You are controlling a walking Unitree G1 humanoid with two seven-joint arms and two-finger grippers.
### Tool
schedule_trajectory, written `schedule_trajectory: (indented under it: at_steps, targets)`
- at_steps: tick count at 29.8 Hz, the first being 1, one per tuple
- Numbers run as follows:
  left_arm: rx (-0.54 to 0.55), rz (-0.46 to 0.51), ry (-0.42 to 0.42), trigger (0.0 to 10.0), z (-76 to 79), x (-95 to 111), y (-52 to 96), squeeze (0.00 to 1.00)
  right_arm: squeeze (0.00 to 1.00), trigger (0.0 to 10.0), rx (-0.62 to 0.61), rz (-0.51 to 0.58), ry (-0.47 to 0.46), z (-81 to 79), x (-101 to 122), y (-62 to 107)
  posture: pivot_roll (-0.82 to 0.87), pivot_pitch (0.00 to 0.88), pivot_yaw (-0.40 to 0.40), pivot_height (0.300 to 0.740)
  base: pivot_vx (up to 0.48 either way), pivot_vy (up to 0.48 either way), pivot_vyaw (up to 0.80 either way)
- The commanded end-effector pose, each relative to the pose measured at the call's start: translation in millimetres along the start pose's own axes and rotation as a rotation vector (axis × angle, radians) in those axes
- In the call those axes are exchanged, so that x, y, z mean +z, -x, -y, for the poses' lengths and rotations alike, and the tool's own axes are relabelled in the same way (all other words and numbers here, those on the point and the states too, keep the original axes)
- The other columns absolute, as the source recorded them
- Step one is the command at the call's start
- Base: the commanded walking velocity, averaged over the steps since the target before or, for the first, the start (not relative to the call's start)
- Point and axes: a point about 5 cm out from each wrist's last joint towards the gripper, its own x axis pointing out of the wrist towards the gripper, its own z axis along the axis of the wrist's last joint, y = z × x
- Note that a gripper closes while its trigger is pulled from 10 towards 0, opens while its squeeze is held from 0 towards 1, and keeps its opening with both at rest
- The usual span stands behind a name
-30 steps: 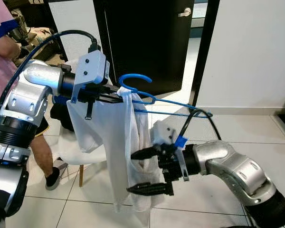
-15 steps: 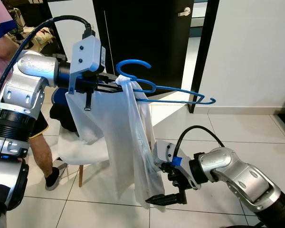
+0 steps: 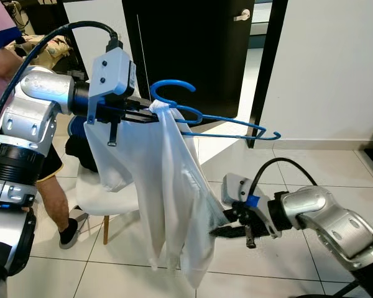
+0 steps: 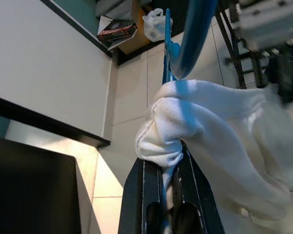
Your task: Hang hanger
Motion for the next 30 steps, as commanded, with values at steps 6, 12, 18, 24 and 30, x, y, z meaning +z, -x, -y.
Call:
schedule_trajectory:
  at_steps: [6, 12, 18, 24, 30]
  targets:
    - [-0.001, -0.008, 0.019, 0.0, 2.5, 3, 20.3, 0.00, 0.00, 0.0, -0.200, 0.016, 0.033, 28.9, 4, 32.0, -0.09, 0.000, 0.066, 0.740, 0.000, 0.000, 0.00]
    - [0.043, -0.001, 0.035, 0.0, 0.2, 3, 29.6, 0.00, 0.00, 0.0, -0.356, 0.024, 0.068, 49.8, 8, 56.0, -0.09, 0.000, 0.058, 0.740, 0.000, 0.000, 0.00]
    - [0.143, 0.038, 0.039, 0.0, -13.3, 13, 47.8, 0.00, 0.00, 0.0, -0.528, 0.026, 0.117, 68.2, 12, 76.7, -0.08, 0.000, 0.054, 0.740, 0.000, 0.000, 0.00]
    - [0.175, 0.068, 0.063, 0.0, -18.4, 18, 58.1, 0.00, 0.00, 0.0, -0.606, 0.023, 0.133, 76.5, 12, 86.7, -0.08, 0.000, 0.054, 0.740, 0.000, 0.000, 0.00]
    - [0.141, 0.053, 0.102, 0.0, -12.9, 13, 61.6, 0.00, 0.00, 0.0, -0.719, 0.041, 0.157, 88.6, 18, 97.4, -0.08, 0.000, 0.053, 0.740, 0.000, 0.000, 0.00]
